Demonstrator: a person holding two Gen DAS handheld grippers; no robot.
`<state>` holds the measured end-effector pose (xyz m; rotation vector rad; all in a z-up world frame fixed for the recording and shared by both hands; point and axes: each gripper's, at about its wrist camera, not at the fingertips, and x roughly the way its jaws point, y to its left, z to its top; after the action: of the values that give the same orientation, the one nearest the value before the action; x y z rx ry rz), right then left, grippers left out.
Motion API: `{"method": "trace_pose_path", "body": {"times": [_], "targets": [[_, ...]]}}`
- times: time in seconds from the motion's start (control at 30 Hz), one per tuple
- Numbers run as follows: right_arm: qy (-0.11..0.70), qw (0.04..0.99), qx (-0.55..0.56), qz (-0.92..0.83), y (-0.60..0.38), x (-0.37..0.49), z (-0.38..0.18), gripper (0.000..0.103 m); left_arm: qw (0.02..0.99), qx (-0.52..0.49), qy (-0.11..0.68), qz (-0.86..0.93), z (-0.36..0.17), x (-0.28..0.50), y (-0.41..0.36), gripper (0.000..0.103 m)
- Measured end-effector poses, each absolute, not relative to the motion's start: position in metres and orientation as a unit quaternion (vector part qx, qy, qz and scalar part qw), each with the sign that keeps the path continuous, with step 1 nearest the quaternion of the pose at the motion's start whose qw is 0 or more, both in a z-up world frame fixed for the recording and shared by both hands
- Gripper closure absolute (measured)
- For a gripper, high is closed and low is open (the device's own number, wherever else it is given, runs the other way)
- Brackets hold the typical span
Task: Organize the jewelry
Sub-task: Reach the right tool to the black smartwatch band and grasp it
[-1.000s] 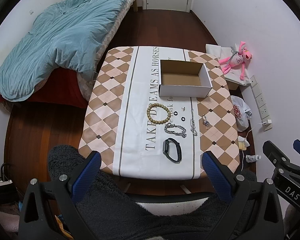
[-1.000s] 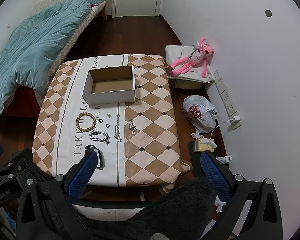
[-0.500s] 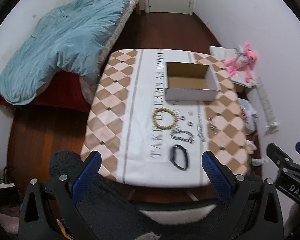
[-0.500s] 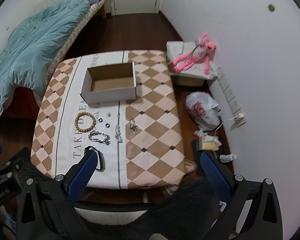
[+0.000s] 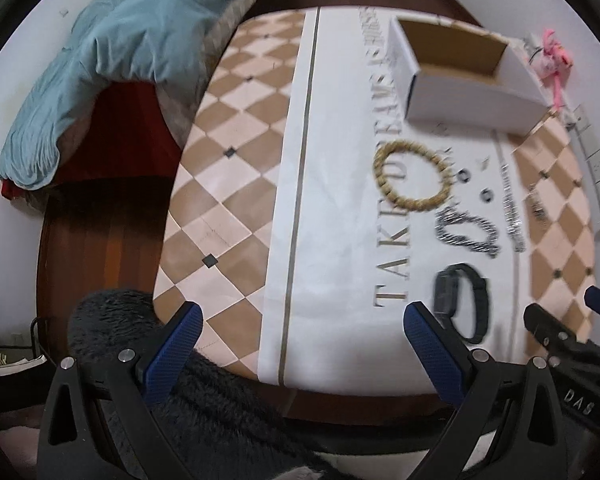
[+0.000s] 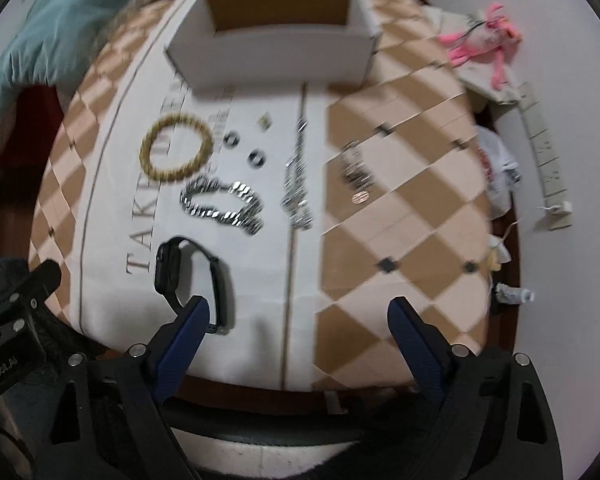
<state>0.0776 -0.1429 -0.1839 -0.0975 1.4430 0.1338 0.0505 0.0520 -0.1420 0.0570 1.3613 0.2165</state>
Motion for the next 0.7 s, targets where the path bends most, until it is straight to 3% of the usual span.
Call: {"method": "trace_pose_path", "body": {"times": [0.13, 0.4, 0.5, 0.63, 0.7], "targets": [[0.671, 0.736, -0.046, 0.07, -0.126, 0.077, -0.212, 0.016, 0.76, 0.019, 0.641, 0.105, -0.162, 0.056, 0.062, 0.0], [0.689, 0.718, -0.047, 0.088, -0.101, 0.077, -0.248, 0.037, 0.748, 0.009, 0.654, 0.112, -0.184, 0.057, 0.075, 0.0], [0.687, 0.719, -0.06, 0.094, -0.091, 0.074, -0.255, 0.052, 0.745, 0.003, 0.657, 0.113, -0.188, 0.055, 0.078, 0.0], [0.678, 0.724, -0.069, 0.106, -0.081, 0.073, -0.256, 0.093, 0.742, -0.005, 0.661, 0.111, -0.189, 0.056, 0.08, 0.0], [0.675, 0.728, -0.064, 0.103, -0.084, 0.074, -0.255, 0.095, 0.744, -0.006, 0.66, 0.108, -0.188, 0.06, 0.079, 0.0]]}}
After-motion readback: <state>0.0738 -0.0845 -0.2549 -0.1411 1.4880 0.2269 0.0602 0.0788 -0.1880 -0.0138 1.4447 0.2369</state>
